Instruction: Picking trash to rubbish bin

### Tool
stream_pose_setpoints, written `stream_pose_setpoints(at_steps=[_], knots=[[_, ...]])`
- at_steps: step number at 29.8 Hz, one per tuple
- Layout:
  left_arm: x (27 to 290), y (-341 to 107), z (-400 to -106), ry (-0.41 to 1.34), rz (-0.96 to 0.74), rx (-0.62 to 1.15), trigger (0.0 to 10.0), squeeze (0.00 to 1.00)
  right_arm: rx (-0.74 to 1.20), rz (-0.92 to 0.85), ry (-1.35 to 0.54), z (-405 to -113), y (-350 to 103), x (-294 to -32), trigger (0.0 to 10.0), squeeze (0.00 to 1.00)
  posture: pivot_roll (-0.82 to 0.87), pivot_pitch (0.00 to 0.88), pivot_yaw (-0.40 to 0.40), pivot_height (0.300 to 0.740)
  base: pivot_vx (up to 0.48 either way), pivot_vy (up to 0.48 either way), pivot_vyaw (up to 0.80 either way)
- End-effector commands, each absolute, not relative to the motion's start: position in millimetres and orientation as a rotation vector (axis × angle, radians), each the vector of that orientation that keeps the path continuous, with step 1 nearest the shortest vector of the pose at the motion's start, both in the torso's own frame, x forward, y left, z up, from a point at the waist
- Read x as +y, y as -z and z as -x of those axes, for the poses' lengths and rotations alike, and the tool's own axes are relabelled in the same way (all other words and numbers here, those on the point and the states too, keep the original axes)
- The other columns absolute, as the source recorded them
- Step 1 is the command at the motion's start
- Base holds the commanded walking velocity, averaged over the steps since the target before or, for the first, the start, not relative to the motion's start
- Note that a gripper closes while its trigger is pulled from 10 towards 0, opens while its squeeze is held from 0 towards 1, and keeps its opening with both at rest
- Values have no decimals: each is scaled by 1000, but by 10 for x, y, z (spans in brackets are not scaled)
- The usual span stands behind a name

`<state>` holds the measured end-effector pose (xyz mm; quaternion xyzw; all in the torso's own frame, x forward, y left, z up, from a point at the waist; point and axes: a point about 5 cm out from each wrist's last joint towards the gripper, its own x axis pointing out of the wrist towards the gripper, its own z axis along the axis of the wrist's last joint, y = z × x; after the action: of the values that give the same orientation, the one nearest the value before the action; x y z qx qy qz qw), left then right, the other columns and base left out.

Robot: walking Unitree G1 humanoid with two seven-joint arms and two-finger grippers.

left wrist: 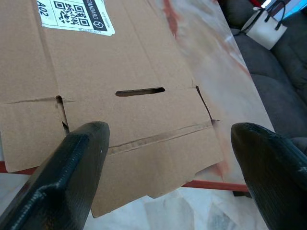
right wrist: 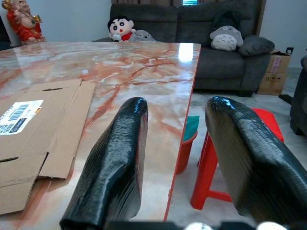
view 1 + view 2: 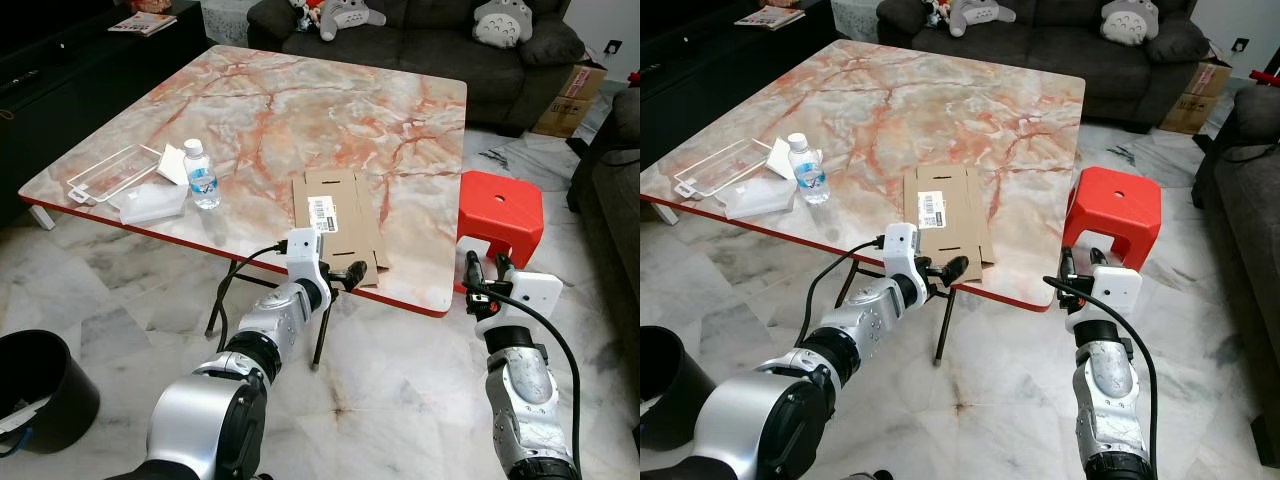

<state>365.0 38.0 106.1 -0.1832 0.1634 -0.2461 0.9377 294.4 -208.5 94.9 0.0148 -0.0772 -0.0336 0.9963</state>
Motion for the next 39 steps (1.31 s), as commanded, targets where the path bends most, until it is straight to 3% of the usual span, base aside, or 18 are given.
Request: stream_pose_setpoints(at_steps=[1,11,19,28,39], knots=[[232,-944,-3526,549,403,381,10000,0,-158,-36,69,-2932,-964,-2090,10000,0,15,80,-43,740,0,0,0],[447,-1033,-3479,593,298,351,10000,0,-160,-38,63,-2951,-967,-2076,10000,0,32,73,-36,740,0,0,0],[434,-1246,-3377,653,249,273,10000,0,-160,-41,61,-2952,-962,-2067,10000,0,46,82,-36,740,0,0,0],[440,-1810,-3213,762,75,-23,10000,0,-157,-46,61,-2972,-961,-2057,10000,0,70,96,-43,740,0,0,0],[422,-1484,-3046,883,-895,-318,10000,0,-158,-56,62,-3004,-963,-2034,10000,0,70,98,-41,740,0,0,0]])
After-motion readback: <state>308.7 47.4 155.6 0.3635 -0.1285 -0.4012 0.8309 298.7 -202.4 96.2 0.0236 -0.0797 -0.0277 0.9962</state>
